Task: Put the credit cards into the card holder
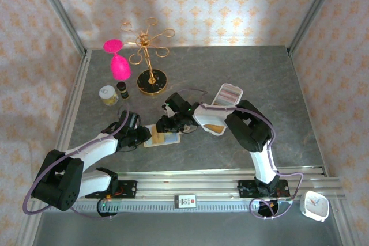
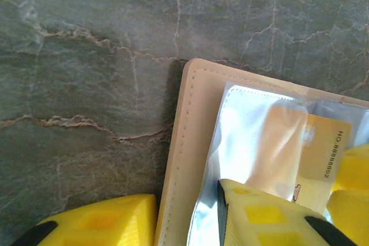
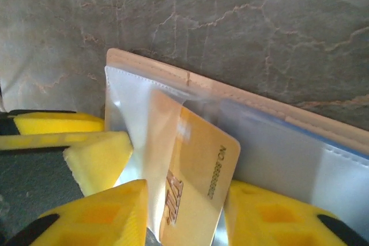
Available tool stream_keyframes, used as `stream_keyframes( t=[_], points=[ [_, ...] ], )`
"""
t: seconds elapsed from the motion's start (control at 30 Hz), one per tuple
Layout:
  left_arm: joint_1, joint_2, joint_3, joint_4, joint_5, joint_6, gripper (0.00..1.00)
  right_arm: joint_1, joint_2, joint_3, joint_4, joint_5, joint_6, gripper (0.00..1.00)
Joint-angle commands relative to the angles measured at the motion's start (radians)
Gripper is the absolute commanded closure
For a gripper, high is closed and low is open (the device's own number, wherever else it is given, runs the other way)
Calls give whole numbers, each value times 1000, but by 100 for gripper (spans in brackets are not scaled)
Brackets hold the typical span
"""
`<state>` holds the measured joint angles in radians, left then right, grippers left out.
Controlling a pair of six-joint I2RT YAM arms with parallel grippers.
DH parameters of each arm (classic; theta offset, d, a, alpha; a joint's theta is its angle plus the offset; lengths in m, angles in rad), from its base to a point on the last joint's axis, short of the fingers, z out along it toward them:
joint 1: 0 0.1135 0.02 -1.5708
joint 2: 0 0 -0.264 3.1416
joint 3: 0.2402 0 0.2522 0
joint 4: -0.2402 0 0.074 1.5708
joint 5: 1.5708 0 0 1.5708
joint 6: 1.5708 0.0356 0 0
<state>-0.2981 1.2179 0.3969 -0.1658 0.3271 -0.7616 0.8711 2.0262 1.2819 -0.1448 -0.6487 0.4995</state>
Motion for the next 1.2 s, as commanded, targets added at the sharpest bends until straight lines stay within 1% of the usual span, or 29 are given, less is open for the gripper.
stream_keyframes(
  t=[0.0,0.07,0.13,0.2,0.33,0.47,0.77,1.03,1.17],
  points=[
    [2,85,-77,81,-13,4,66,-5,-53,-23,-92,147,-3,61],
    [2,81,-84,94,1,4,65,4,-56,-28,-93,149,1,69],
    [1,81,-90,107,16,4,64,13,-43,-28,-94,144,3,82],
    [2,80,-90,110,21,4,64,26,-24,-19,-98,149,8,89],
    [1,86,-92,120,34,5,63,44,10,9,-106,154,15,97],
    [2,88,-96,130,40,2,60,57,32,47,-101,149,26,100],
    [2,101,-118,171,78,-12,59,79,65,102,-78,145,56,100],
    [2,95,-125,173,80,-8,59,80,41,45,61,89,136,100],
    [1,107,-124,160,61,1,62,82,9,21,79,105,148,99]
  ],
)
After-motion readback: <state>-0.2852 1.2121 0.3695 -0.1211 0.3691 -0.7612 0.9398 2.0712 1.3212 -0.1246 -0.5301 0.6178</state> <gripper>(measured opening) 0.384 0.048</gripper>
